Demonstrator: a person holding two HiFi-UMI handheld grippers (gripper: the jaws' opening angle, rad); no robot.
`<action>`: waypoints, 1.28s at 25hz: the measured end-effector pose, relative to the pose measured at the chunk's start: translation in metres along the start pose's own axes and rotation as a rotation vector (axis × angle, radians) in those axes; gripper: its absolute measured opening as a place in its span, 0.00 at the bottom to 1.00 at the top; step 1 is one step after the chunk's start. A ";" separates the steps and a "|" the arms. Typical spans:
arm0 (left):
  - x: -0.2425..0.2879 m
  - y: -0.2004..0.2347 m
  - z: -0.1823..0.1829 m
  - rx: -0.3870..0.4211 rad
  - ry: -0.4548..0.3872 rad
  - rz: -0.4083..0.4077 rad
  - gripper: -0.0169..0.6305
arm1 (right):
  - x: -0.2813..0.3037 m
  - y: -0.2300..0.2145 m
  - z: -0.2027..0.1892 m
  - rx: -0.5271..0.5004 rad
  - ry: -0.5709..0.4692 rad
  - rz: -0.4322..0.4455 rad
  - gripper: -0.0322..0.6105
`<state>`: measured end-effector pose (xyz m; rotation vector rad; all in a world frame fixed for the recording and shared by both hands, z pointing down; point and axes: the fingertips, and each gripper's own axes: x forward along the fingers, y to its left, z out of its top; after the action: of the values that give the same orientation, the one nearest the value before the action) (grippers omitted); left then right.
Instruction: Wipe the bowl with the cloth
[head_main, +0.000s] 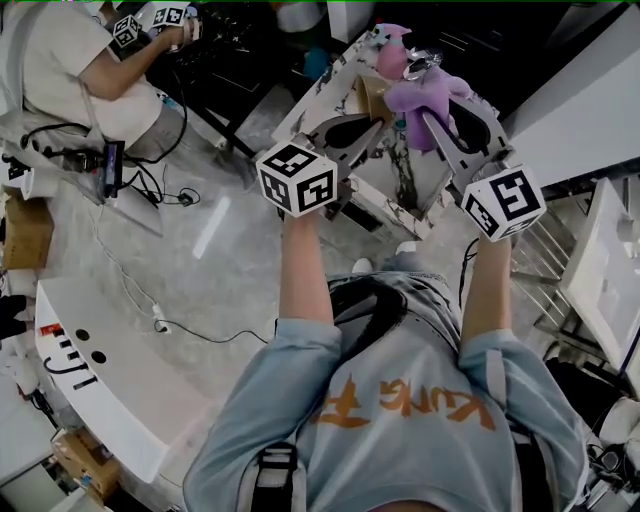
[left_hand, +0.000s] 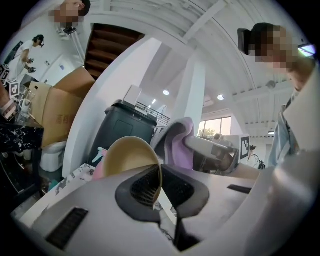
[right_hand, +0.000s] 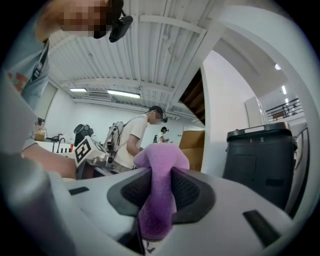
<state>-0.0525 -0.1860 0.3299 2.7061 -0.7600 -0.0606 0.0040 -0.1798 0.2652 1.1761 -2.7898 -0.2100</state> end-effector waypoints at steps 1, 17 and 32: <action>-0.001 -0.002 -0.001 0.001 0.003 -0.011 0.08 | 0.002 0.008 0.001 -0.022 0.008 0.035 0.24; -0.004 -0.045 -0.019 0.137 0.097 -0.307 0.08 | 0.022 0.044 0.005 -0.129 0.045 0.185 0.24; -0.018 -0.079 -0.013 0.176 0.061 -0.582 0.08 | 0.022 0.004 0.008 -0.053 0.007 0.072 0.24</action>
<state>-0.0269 -0.1092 0.3153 2.9879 0.0632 -0.0468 -0.0150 -0.1920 0.2594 1.0605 -2.7961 -0.2717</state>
